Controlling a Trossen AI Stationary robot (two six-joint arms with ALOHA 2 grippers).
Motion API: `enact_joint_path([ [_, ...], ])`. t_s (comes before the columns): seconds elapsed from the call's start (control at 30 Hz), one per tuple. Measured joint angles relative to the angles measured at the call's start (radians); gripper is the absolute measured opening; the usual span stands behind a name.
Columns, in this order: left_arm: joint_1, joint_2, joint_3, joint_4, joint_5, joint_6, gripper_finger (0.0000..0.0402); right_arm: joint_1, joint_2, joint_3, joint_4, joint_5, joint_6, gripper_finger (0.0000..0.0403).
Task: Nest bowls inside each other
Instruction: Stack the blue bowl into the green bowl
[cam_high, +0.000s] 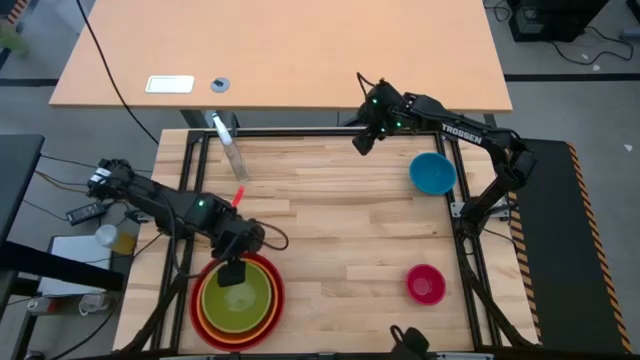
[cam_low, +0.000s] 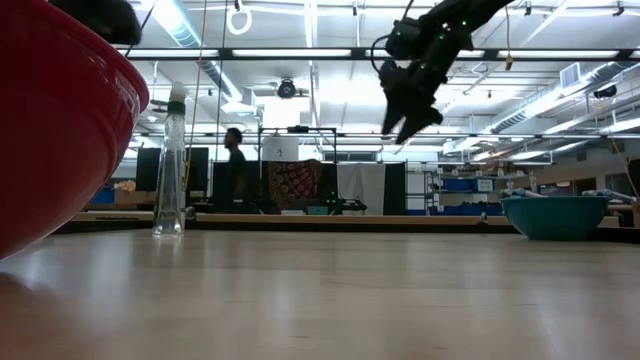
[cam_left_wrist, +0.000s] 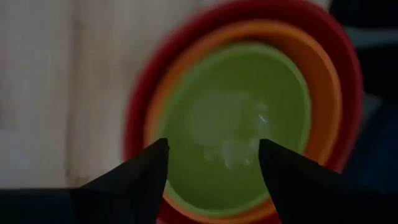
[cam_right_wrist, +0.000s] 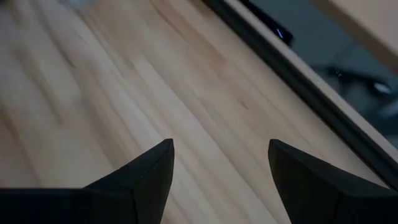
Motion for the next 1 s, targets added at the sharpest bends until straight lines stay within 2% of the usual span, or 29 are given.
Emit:
enact_joint_path([
  [0.23,0.142,0.000,0.001,0.020,-0.127,0.066,0.0218,-0.057,0.000,0.000,-0.214,0.118,-0.066,0.0265],
  [0.37,0.239,0.000,-0.002,0.106,-0.214,0.148,0.0199,-0.132,0.000,0.000,-0.314,0.168,-0.130,0.0261],
  [0.57,0.339,0.000,-0.052,0.351,-0.215,0.287,0.0185,-0.256,0.001,-0.026,-0.379,0.194,-0.228,0.0245],
  [0.8,0.412,0.000,-0.120,0.649,-0.215,0.251,0.0183,-0.337,0.001,-0.095,-0.461,0.205,-0.275,0.0240],
  [1.0,0.421,0.000,-0.126,0.724,-0.214,0.287,0.0183,-0.345,0.001,-0.155,-0.469,0.307,-0.341,0.0240],
])
